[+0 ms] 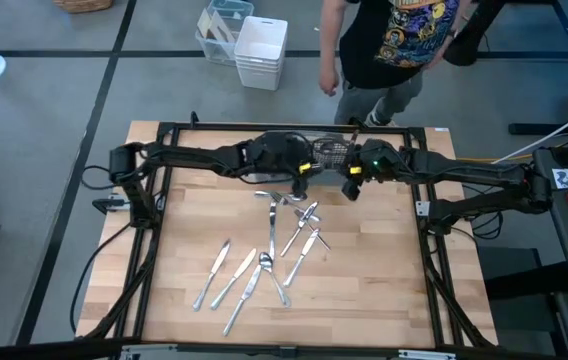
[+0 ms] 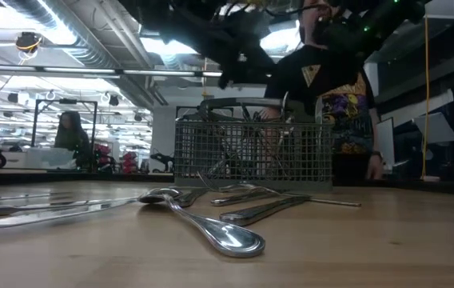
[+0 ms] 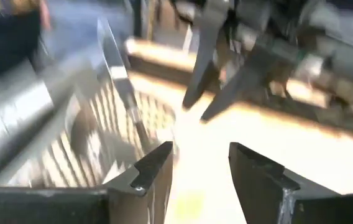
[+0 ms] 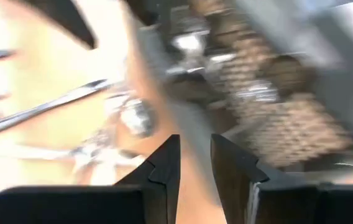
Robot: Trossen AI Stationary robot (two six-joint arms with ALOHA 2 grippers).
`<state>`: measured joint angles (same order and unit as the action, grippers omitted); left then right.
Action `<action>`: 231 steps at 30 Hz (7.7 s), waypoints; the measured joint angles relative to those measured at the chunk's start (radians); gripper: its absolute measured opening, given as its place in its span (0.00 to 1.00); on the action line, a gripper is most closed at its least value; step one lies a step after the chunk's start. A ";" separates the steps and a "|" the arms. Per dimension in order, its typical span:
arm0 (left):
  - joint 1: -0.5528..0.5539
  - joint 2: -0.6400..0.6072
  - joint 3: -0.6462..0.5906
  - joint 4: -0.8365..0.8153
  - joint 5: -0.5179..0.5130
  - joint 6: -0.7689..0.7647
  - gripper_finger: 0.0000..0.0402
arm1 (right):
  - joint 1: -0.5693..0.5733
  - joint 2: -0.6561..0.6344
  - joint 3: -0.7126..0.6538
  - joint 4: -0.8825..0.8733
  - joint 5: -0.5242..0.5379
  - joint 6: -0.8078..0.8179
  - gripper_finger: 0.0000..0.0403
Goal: Sort silverware
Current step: Put the knife into the silverware rack
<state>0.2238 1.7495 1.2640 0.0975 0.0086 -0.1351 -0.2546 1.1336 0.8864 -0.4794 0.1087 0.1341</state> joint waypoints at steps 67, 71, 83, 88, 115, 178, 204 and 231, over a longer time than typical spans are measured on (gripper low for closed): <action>-0.395 -0.388 -0.536 -0.238 0.047 -0.348 0.37 | 0.512 0.800 0.404 0.009 -0.143 -0.441 0.39; -0.395 -0.388 -0.536 -0.238 0.047 -0.348 0.37 | 0.512 0.814 0.404 -0.028 -0.142 -0.479 0.43; -0.395 -0.387 -0.536 -0.245 0.046 -0.346 0.37 | 0.512 0.874 0.408 -0.036 -0.128 -0.510 0.37; -0.395 -0.387 -0.536 -0.244 0.046 -0.335 0.37 | 0.512 0.877 0.409 -0.065 -0.126 -0.487 0.29; -0.395 -0.387 -0.536 -0.243 0.046 -0.336 0.37 | 0.512 0.887 0.489 -0.266 -0.181 -0.205 0.12; -0.393 -0.497 -0.536 -0.322 0.047 -0.162 0.37 | 0.510 0.880 0.948 -1.049 0.264 -0.244 0.12; -0.393 -0.855 -0.536 -0.567 -0.154 -0.068 0.37 | 0.498 0.759 0.972 -1.092 0.487 -0.412 0.12; -0.324 -1.173 -1.017 -0.096 -0.211 -0.145 0.37 | 0.278 0.606 0.972 -1.092 0.708 -0.815 0.12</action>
<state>-0.0999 0.5760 0.2466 0.0015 -0.2026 -0.2800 0.0232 1.7397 1.8580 -1.5711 0.8163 -0.6812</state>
